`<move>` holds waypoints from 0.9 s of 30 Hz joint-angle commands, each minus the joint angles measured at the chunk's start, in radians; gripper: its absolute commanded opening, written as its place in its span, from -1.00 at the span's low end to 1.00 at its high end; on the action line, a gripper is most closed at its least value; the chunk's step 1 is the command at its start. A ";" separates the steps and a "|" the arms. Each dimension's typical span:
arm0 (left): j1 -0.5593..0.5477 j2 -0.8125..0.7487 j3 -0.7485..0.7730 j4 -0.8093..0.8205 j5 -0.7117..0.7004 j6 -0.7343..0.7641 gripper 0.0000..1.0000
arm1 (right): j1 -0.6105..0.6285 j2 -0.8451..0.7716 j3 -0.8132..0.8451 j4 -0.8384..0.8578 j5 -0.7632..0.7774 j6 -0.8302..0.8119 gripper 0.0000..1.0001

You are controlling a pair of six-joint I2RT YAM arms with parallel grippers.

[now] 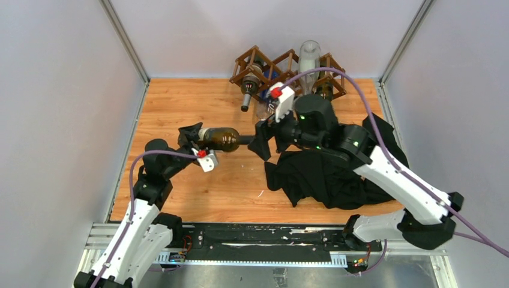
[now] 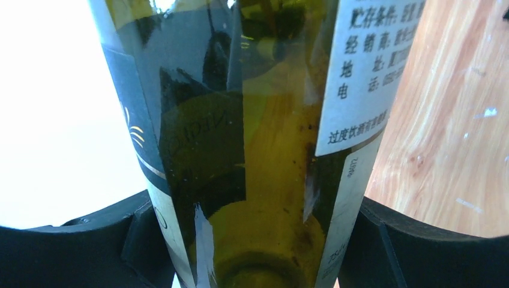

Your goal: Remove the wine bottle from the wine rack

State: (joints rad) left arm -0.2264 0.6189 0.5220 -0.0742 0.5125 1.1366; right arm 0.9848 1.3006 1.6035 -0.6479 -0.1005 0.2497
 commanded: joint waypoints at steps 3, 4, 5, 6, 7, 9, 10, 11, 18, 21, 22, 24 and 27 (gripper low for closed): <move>-0.007 0.049 0.168 0.166 -0.070 -0.445 -1.00 | -0.023 -0.164 -0.112 0.182 0.157 0.000 0.84; -0.007 0.051 0.180 0.166 -0.060 -0.513 -1.00 | -0.023 -0.187 -0.127 0.209 0.151 -0.011 0.84; -0.006 0.052 0.188 0.166 -0.038 -0.543 -1.00 | -0.023 -0.195 -0.143 0.239 0.140 -0.014 0.84; -0.007 0.049 0.192 0.166 -0.010 -0.584 -1.00 | -0.023 -0.203 -0.153 0.262 0.127 -0.019 0.84; -0.007 0.047 0.195 0.166 0.030 -0.637 -1.00 | -0.023 -0.206 -0.160 0.283 0.119 -0.020 0.84; -0.007 0.043 0.201 0.164 0.087 -0.724 -1.00 | -0.023 -0.199 -0.162 0.322 0.073 -0.016 0.84; -0.008 0.041 0.204 0.165 0.121 -0.761 -1.00 | -0.023 -0.192 -0.160 0.346 0.053 -0.012 0.84; -0.007 0.038 0.209 0.165 0.159 -0.797 -1.00 | -0.023 -0.180 -0.157 0.381 0.026 -0.007 0.84; -0.007 0.032 0.215 0.162 0.218 -1.000 -1.00 | -0.022 -0.082 -0.135 0.601 -0.124 0.044 0.83; -0.007 0.028 0.209 0.138 0.264 -1.027 -1.00 | -0.021 -0.030 -0.103 0.666 -0.153 0.059 0.83; -0.007 0.027 0.206 0.131 0.272 -1.031 -1.00 | -0.020 -0.015 -0.092 0.683 -0.154 0.061 0.83; -0.008 0.023 0.200 0.115 0.291 -1.031 -1.00 | -0.021 0.013 -0.066 0.705 -0.153 0.062 0.83; -0.007 0.023 0.189 0.105 0.305 -1.042 -1.00 | -0.021 0.058 -0.021 0.728 -0.152 0.071 0.76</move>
State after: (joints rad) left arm -0.2268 0.6670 0.6846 -0.0341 0.7593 0.1421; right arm 0.9710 1.3327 1.5059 -0.0216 -0.2230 0.2970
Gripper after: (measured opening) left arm 0.798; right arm 0.903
